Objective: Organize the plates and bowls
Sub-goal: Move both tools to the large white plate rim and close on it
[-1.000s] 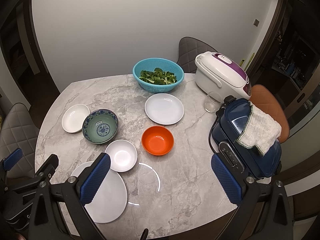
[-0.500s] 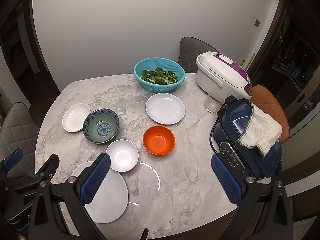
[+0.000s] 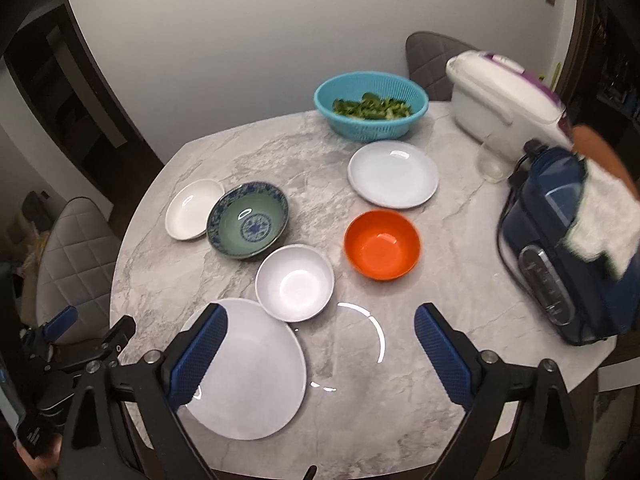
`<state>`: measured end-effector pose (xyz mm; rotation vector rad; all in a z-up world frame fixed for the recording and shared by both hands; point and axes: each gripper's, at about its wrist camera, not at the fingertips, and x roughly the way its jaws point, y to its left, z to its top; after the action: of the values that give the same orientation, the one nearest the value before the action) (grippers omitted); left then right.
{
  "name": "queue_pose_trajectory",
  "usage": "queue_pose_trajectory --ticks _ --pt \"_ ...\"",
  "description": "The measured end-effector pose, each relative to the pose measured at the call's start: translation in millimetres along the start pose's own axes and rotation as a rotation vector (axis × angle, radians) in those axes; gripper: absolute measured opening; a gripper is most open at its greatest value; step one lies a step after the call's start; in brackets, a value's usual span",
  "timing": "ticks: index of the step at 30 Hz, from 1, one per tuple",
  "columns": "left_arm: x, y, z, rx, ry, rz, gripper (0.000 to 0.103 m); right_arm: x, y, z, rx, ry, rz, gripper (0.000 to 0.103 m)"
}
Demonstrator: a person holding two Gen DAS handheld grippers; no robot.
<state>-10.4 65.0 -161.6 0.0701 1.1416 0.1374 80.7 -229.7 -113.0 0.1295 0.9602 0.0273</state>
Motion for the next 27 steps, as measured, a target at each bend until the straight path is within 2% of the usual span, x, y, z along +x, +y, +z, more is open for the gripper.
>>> queue_pose_trajectory --ticks 1,2,3,5,7,9,12,15,18,23,27 --pt "19 11 -13 0.008 0.025 0.04 0.1 13 -8 -9 0.016 0.025 0.028 0.082" --pt "36 19 -26 0.018 0.052 0.067 0.093 30 -17 -19 0.037 0.064 0.062 0.077" --pt "51 27 -37 0.022 0.088 0.056 0.087 44 -25 -28 0.057 0.093 0.1 0.076" --pt "80 43 -58 0.0 0.178 -0.019 0.079 73 -41 -46 0.108 0.155 0.183 0.075" --pt "99 53 -72 -0.021 0.229 -0.097 0.077 95 -49 -65 0.128 0.188 0.26 0.075" --pt "110 58 -83 -0.005 0.217 -0.141 0.073 110 -55 -76 0.142 0.2 0.312 0.075" --pt "119 58 -92 0.033 0.177 -0.138 0.073 131 -65 -89 0.205 0.237 0.429 0.076" --pt "130 63 -93 0.007 0.234 -0.214 0.073 145 -61 -94 0.174 0.288 0.445 0.076" --pt "141 69 -80 -0.041 0.3 -0.241 0.074 154 -64 -97 0.155 0.311 0.452 0.072" --pt "156 64 -68 -0.041 0.318 -0.264 0.073 164 -75 -94 0.208 0.293 0.529 0.071" --pt "163 58 -59 -0.04 0.319 -0.316 0.063 178 -68 -92 0.18 0.341 0.533 0.071"
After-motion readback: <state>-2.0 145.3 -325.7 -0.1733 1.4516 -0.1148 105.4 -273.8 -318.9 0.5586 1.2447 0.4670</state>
